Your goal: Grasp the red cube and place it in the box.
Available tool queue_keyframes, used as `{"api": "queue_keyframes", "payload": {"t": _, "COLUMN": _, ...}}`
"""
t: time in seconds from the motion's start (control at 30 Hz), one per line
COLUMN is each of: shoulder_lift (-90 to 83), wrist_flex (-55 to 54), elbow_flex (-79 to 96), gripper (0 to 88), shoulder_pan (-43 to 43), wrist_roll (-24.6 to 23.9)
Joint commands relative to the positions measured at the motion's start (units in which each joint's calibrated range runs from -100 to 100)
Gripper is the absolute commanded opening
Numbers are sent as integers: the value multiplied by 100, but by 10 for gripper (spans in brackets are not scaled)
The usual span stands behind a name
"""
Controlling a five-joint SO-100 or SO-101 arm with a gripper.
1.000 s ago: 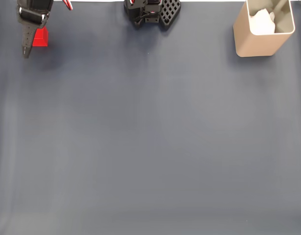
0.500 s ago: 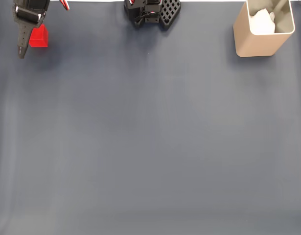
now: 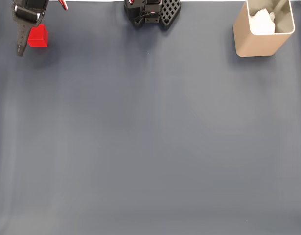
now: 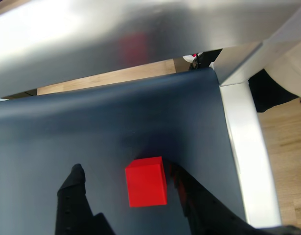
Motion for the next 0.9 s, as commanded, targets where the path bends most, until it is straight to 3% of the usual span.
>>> {"api": "queue_keyframes", "payload": {"t": 0.0, "shoulder_lift": -32, "wrist_flex": -129, "elbow_flex": -115, "gripper": 410, "shoulder_pan": 86, "wrist_roll": 44}}
{"api": "queue_keyframes", "payload": {"t": 0.43, "shoulder_lift": -136, "wrist_flex": -186, "elbow_flex": 22, "gripper": 320, "shoulder_pan": 65, "wrist_roll": 190}}
{"api": "queue_keyframes", "payload": {"t": 0.87, "shoulder_lift": -603, "wrist_flex": -326, "elbow_flex": 633, "gripper": 307, "shoulder_pan": 44, "wrist_roll": 376}}
